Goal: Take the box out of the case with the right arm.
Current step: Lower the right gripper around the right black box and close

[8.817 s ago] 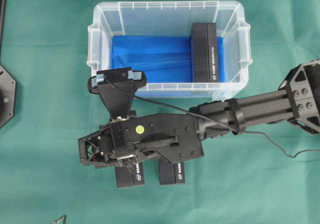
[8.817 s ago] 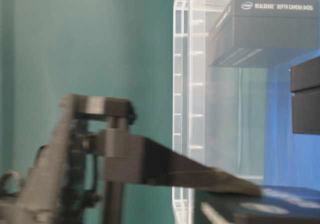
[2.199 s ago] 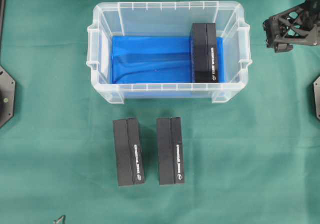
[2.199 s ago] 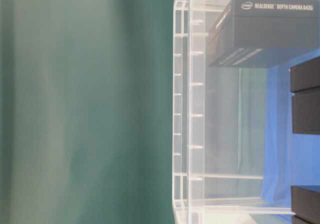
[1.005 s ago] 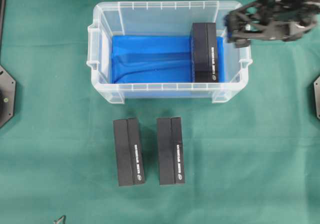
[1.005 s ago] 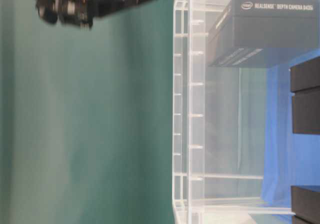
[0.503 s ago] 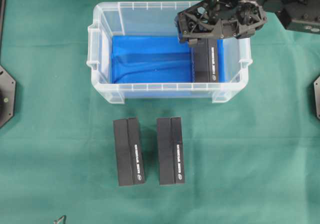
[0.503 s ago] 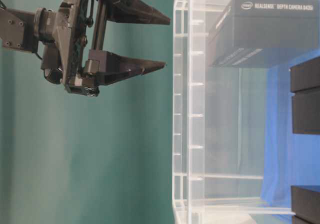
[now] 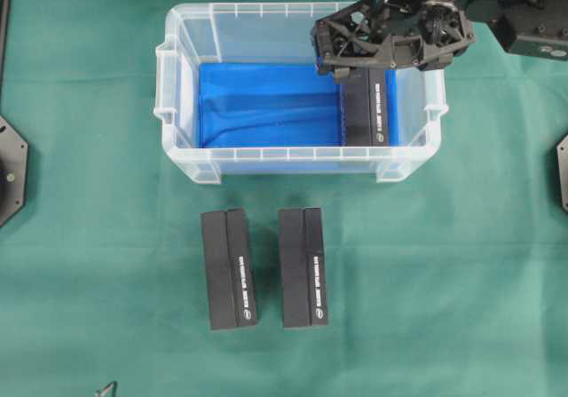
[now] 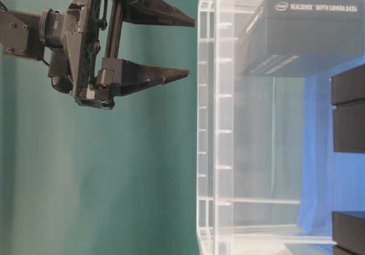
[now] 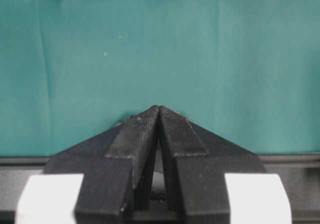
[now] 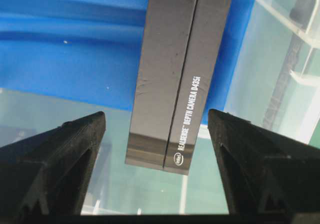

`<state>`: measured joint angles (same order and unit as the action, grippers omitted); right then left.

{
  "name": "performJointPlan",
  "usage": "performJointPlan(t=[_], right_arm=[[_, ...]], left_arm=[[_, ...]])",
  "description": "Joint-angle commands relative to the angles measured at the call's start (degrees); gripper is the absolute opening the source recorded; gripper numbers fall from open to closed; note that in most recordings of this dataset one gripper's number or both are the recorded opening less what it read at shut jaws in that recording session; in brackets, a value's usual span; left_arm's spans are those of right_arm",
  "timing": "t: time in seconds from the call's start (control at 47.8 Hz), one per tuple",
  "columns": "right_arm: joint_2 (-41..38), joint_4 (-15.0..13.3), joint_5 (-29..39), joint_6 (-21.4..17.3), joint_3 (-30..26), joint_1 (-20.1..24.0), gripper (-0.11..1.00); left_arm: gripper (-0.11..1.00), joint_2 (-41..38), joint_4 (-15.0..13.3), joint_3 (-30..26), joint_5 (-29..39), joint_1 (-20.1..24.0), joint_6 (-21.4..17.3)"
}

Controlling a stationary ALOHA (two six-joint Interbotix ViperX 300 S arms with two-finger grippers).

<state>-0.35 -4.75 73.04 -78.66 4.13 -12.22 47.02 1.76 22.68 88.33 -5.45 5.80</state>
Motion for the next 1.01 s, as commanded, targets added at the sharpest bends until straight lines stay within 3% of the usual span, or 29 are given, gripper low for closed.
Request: performJointPlan(t=[0.0, 0.984], right_arm=[[0.9, 0.0, 0.1, -0.1, -1.1, 0.4, 0.82], [0.8, 0.0, 1.0, -0.8, -1.1, 0.8, 0.82]], left_arm=[[0.0, -0.2, 0.2, -0.6, -0.3, -0.1, -0.1], [0.0, -0.2, 0.2, -0.6, -0.3, -0.1, -0.1]])
